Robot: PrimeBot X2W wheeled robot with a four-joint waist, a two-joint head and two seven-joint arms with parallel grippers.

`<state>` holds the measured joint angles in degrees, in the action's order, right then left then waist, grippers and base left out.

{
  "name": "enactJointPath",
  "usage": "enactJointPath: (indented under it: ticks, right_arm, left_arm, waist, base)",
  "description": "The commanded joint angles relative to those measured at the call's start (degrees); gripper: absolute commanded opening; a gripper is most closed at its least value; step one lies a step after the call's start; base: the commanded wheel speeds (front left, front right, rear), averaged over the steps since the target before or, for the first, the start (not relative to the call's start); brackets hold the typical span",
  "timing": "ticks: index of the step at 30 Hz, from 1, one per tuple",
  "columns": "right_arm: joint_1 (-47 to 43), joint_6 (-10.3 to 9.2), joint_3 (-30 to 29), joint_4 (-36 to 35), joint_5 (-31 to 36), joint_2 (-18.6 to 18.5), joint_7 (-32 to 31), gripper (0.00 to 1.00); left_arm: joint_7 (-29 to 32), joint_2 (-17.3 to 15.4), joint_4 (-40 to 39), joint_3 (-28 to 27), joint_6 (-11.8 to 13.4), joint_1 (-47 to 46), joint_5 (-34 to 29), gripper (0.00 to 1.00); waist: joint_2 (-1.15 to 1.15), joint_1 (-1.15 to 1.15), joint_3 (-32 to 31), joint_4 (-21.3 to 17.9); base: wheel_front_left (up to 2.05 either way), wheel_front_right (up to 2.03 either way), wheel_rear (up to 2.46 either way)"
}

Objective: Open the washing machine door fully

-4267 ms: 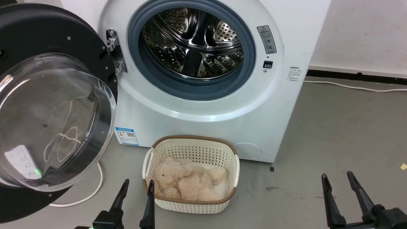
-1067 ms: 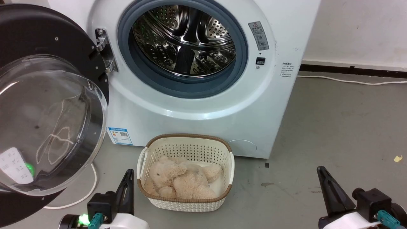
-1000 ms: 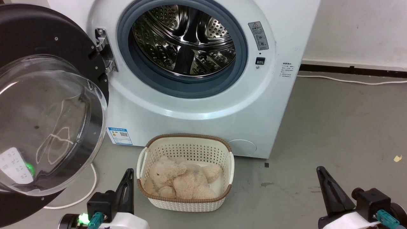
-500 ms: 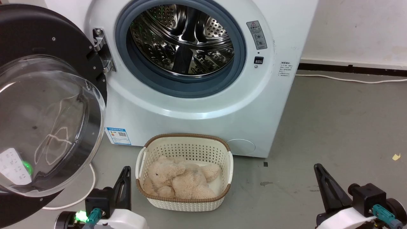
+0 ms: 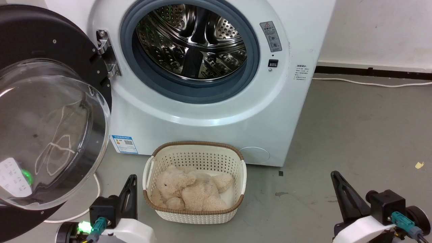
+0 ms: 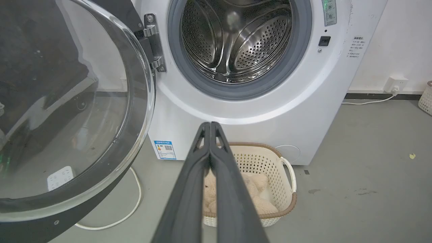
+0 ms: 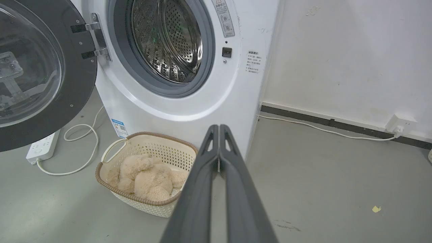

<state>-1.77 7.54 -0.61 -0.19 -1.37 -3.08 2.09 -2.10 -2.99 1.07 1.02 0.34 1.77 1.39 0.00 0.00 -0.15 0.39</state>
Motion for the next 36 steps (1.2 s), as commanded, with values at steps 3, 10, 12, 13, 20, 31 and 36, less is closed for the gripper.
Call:
enactJointPath:
  ticks: [3,10,12,13,20,31,36]
  right_arm:
    - [0.9,-0.05,0.2,0.2,0.6,0.2,-0.5,0.0]
    - [1.4,-0.05,0.4,0.2,1.0,0.2,-1.3,0.0]
    - [1.5,-0.05,0.5,0.2,1.1,0.2,-1.5,0.0]
    - [1.5,-0.05,0.5,0.2,1.2,0.2,-1.7,0.0]
    - [1.8,-0.05,0.6,0.2,1.4,0.2,-2.1,0.0]
    - [1.8,-0.05,0.6,0.2,1.4,0.2,-2.1,0.0]
    - [1.8,-0.05,0.6,0.2,1.4,0.2,-2.1,0.0]
  left_arm:
    - [0.5,0.0,-0.5,-0.3,-0.2,-1.3,-0.6,0.0]
    - [1.3,0.1,-0.8,-0.7,-0.3,-1.5,-1.0,0.0]
    - [1.5,0.1,-0.9,-0.8,-0.3,-1.6,-1.1,0.0]
    - [1.7,0.1,-0.9,-0.8,-0.3,-1.6,-1.2,0.0]
    - [2.1,0.1,-1.1,-1.0,-0.3,-1.8,-1.4,0.0]
    - [2.1,0.1,-1.1,-1.0,-0.3,-1.8,-1.4,0.0]
    - [2.1,0.1,-1.1,-1.0,-0.3,-1.8,-1.4,0.0]
  waist:
    - [0.0,0.0,0.0,-0.1]
    - [0.0,0.0,0.1,-0.2]
    - [0.0,0.0,0.1,-0.3]
    - [0.0,0.0,0.1,-0.3]
    - [0.0,0.0,0.2,-0.4]
    - [0.0,0.0,0.2,-0.4]
    - [0.0,0.0,0.2,-0.4]
  base:
    - [0.0,0.0,0.0]
    - [0.0,0.0,0.0]
    - [0.0,0.0,0.0]
    - [0.0,0.0,0.0]
    - [0.0,0.0,0.0]
    - [0.0,0.0,0.0]
    - [0.0,0.0,0.0]
